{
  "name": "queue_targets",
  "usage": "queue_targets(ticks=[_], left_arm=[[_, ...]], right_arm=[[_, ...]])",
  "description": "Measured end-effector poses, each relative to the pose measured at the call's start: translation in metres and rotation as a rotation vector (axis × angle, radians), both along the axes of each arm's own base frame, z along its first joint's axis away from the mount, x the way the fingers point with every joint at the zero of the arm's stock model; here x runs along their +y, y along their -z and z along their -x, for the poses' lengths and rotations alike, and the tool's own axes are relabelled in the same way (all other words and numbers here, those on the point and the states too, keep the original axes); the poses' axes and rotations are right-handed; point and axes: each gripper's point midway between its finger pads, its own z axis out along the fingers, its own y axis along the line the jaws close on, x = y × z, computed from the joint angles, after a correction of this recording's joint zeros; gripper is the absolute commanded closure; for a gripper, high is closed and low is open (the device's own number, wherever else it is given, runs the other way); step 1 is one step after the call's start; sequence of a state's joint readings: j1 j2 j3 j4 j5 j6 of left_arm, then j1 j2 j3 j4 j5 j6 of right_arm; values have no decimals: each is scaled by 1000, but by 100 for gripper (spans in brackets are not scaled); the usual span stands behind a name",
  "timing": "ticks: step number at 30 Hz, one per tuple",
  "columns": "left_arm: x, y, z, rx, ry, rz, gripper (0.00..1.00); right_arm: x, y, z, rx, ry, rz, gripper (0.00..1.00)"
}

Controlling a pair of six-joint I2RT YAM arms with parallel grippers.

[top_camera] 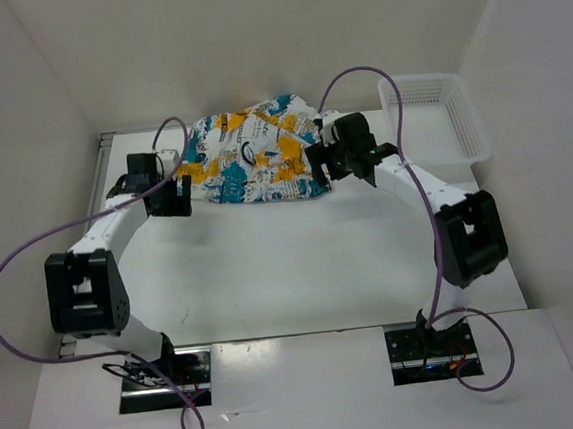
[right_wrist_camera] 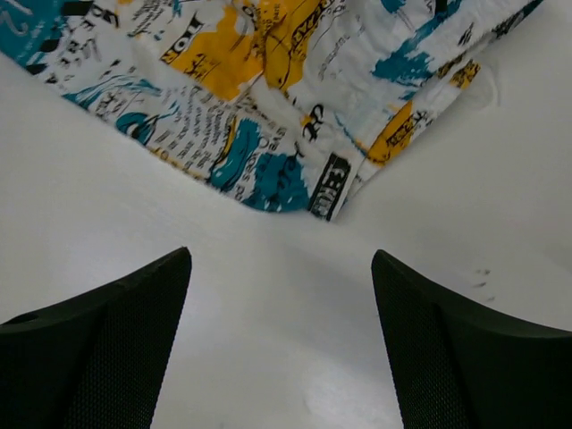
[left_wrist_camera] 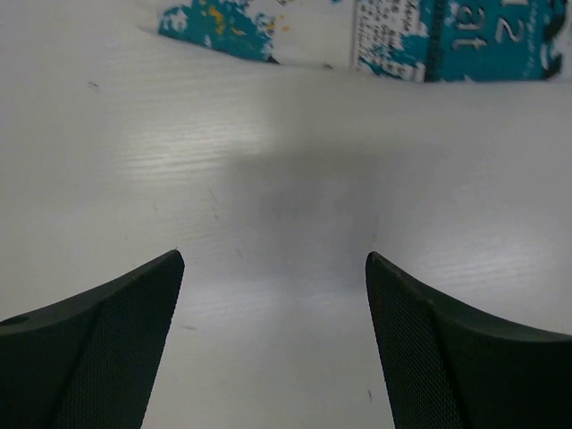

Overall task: Fold and stack the shorts
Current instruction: Flatten the shorts out

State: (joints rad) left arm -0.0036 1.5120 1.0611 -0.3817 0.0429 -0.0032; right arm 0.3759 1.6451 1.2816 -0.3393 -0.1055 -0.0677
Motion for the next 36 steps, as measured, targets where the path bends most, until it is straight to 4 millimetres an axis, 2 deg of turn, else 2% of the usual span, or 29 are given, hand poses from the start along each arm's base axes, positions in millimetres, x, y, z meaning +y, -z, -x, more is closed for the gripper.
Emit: queue_targets(ticks=[3,7,9,13,17,22,27,28,29,31,32,33,35,36], left_arm=[[14,7,-35,12,-32,3,8],[18,14,-80,9,-26,52,7],[18,19,-92,9,-20,63,7],[19,43,-107,44,-23,61,7],[25,75,-110,104,-38,56,7],[33,79,-119,86,-59,32,11],[36,80,-129,69,-67,18,28],[36,81,-130,67,-66,18,39],[37,81,-131,65,-70,19,46],[37,81,-133,61,-66,16,60],[37,81,-133,59,-67,16,73],[37,81,-134,56,-61,18,80],[33,81,-135,54,-56,37,94],[31,80,-135,54,-50,47,100]], right_arm=[[5,22,-30,-13,-14,69,13],[11,63,-50,32,-30,132,13],[12,78,-55,51,-27,147,13],[8,96,-60,81,20,165,13],[3,99,-63,106,118,127,13],[4,100,-62,145,229,50,13],[4,115,-50,216,269,0,13],[4,119,-47,230,272,-4,13],[5,123,-45,243,271,-5,16],[6,129,-44,256,265,-14,34],[7,129,-44,259,259,-23,43],[8,130,-44,264,258,-27,65],[9,131,-44,272,252,-42,85],[10,132,-44,273,249,-46,99]])
